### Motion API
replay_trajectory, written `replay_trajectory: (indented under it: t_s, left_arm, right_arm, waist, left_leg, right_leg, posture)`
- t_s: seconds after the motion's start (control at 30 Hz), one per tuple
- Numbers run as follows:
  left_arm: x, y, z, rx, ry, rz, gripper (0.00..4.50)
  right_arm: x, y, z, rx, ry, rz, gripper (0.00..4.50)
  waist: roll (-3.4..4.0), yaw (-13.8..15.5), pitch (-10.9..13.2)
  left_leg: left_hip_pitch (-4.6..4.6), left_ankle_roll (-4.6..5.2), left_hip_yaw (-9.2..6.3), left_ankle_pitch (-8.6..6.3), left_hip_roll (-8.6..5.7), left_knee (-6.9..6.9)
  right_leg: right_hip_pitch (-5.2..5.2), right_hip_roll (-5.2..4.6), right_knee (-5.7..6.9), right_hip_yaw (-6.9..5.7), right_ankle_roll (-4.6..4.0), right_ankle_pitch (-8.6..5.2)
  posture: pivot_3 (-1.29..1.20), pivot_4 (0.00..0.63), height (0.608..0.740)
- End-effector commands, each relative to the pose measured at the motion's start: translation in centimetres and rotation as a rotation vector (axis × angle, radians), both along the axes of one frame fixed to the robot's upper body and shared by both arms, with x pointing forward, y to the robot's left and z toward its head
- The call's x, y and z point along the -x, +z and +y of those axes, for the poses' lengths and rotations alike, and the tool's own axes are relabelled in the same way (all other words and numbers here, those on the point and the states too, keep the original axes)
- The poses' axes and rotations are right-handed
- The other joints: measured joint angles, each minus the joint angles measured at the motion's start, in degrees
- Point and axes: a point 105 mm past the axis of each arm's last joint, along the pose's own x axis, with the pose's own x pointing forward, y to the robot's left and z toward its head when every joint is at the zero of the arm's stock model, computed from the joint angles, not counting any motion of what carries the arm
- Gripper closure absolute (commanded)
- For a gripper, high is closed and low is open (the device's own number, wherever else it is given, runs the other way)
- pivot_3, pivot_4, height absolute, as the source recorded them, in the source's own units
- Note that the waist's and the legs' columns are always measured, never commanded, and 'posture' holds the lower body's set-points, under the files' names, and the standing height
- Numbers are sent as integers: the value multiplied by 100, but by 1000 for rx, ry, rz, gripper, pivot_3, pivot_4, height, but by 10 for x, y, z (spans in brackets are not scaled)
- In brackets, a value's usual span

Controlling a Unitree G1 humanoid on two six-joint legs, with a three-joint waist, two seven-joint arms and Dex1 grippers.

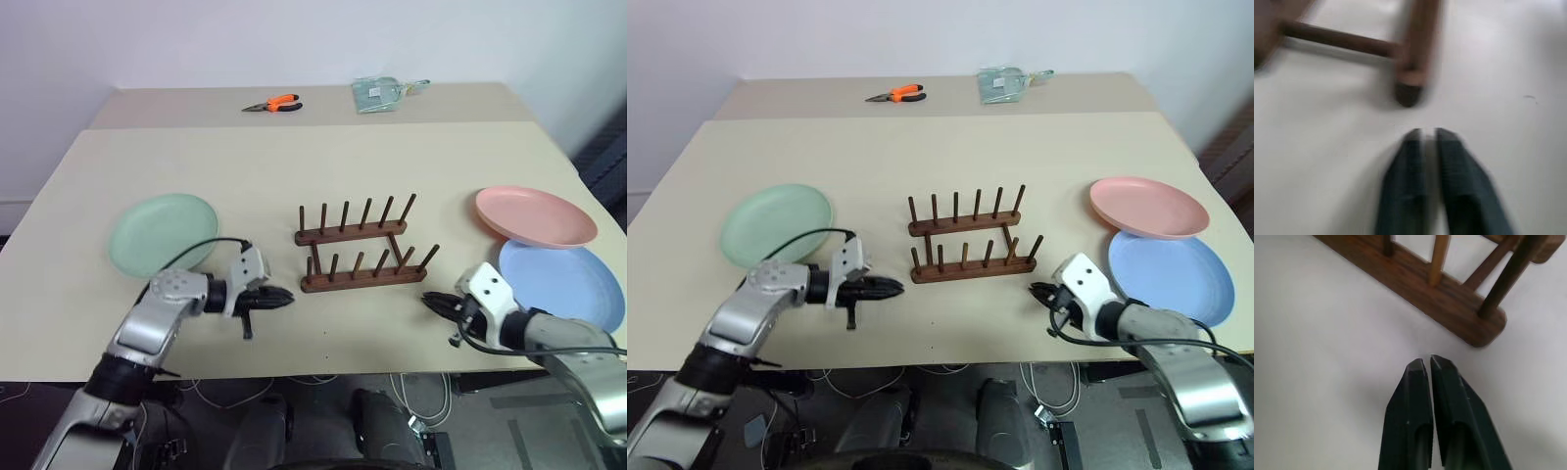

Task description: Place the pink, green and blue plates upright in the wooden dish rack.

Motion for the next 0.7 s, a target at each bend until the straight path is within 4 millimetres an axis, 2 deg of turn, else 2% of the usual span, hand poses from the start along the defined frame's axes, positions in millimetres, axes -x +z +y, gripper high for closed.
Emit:
replay_trajectory:
  t_s: [0.03,0.13,0.27,0.43,0.53,0.63,0.7]
  left_arm:
    - [4,6,-32,26,-18,-74,3988]
    - [-22,-10,-42,-54,117,-183,3988]
    - [-62,-16,-37,-101,330,-261,3988]
    - [-85,-15,-25,-104,449,-301,3988]
    - [-89,-15,-21,-107,457,-311,3988]
    - [-89,-15,-18,-113,452,-317,4067]
    - [-87,-13,-18,-107,439,-325,4067]
  right_arm:
    - [-16,-2,3,21,-19,-62,4500]
    - [-34,-8,4,51,-66,-110,4500]
    - [-60,-3,6,45,-130,-189,4500]
    - [-83,6,7,55,-168,-256,4500]
    - [-88,10,7,45,-159,-268,4500]
    - [-87,18,4,37,-148,-280,3776]
    - [-82,34,-3,66,-121,-324,2739]
  waist:
    - [-7,69,2]
    - [-8,65,-2]
    - [-12,59,-10]
    - [-8,34,-14]
    - [-7,36,-15]
    - [-6,20,-15]
    - [-5,13,-15]
  left_leg:
    - [-1,0,0,0,-3,2]
    - [4,0,0,0,-9,5]
    - [17,-2,0,1,-9,8]
    - [23,-2,0,2,-9,4]
    - [23,-2,1,2,-9,4]
    - [24,-2,1,2,-9,4]
    - [25,-2,1,2,-9,3]
  right_leg:
    - [2,0,-3,0,0,0]
    - [6,3,-2,-1,-1,1]
    - [18,6,5,-1,-4,4]
    - [15,12,11,-1,11,14]
    - [14,12,12,-1,12,16]
    - [14,13,13,0,12,16]
    - [15,13,13,0,12,16]
  posture:
    - [0,150,740]
    - [0,150,740]
    - [0,150,740]
    - [0,150,740]
    - [0,150,740]
    - [0,150,740]
    - [0,150,740]
